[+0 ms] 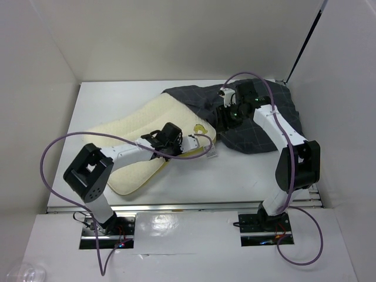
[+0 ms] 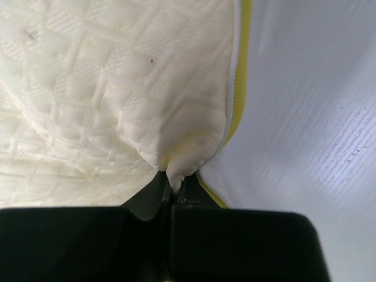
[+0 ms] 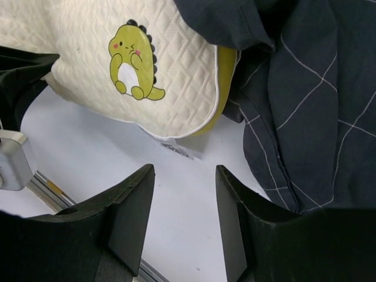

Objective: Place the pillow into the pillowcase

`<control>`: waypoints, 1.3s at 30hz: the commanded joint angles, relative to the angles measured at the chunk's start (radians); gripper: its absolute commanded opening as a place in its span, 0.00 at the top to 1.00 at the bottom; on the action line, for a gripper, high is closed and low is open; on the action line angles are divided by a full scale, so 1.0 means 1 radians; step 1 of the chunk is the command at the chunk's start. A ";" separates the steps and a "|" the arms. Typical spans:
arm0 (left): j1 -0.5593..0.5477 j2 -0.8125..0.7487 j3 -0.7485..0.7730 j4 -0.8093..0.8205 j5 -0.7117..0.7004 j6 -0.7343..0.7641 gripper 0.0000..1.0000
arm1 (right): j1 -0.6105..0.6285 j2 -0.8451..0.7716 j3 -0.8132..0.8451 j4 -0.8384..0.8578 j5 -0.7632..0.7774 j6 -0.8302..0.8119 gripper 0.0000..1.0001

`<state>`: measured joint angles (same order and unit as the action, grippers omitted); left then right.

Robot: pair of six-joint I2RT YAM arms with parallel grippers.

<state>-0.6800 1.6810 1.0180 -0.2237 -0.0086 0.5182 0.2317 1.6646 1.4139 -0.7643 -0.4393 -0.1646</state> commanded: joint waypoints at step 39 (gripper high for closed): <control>0.493 0.333 0.901 -0.965 0.929 0.062 1.00 | -0.002 0.141 -0.050 0.189 -0.130 0.494 0.56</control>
<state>-0.1986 2.0342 1.8854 -1.1152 0.8028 0.5678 0.2317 1.7721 1.3193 -0.6369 -0.5301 0.2081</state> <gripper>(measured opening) 0.085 0.448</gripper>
